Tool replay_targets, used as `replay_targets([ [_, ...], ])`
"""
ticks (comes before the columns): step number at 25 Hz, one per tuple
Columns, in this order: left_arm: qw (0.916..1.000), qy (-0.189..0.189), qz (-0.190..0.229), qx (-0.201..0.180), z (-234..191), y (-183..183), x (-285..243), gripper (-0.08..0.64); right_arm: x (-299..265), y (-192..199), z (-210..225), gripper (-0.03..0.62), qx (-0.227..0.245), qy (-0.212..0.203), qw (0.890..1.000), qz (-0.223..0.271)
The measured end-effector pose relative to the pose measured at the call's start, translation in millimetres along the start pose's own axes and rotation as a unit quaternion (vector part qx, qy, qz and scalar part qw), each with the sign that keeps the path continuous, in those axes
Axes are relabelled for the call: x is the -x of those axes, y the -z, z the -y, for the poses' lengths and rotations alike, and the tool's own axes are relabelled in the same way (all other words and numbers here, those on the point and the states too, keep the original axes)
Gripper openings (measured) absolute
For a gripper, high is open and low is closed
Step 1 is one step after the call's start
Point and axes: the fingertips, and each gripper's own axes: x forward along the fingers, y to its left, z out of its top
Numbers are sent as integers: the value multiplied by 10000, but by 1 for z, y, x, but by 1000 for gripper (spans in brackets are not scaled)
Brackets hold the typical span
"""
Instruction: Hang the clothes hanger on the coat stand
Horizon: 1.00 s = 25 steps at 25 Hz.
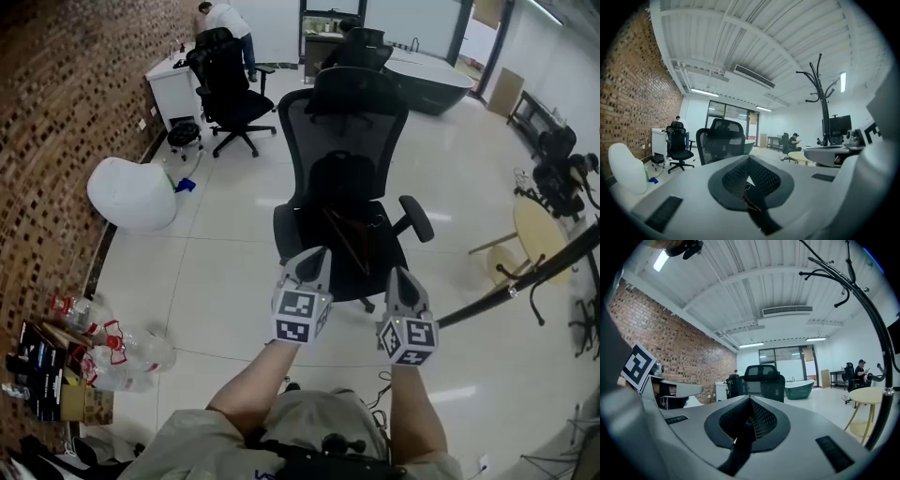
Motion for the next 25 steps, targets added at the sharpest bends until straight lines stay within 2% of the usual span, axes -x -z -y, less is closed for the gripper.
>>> replay_targets([
  [7,9999,-141,-84,-30,-14,-20,-75,2,-79,-10,35,5,-2,-198,9998,-33],
  [12,9998,-173,-81,-94,5,-42,-151,2,-132,-23,96,5,-34,-240,9997,-38],
  [15,9998,-128,-80,-89,12,-42,-191,2,-157,-17,121,5,-76,-229,9997,-83],
  [16,9998,-118,-95,-94,12,-39,-201,2,-164,-13,124,36,-89,-224,9996,-118],
  [17,9998,-100,-101,-102,9,-38,-211,2,-171,-9,126,37,-93,-210,9996,-158],
  [22,9998,189,-25,-86,-20,-50,-274,2,-231,-9,143,37,-69,55,9997,-235],
  [25,9987,488,-111,-74,-68,-51,-327,2,-298,-9,142,37,-57,350,9990,-285],
])
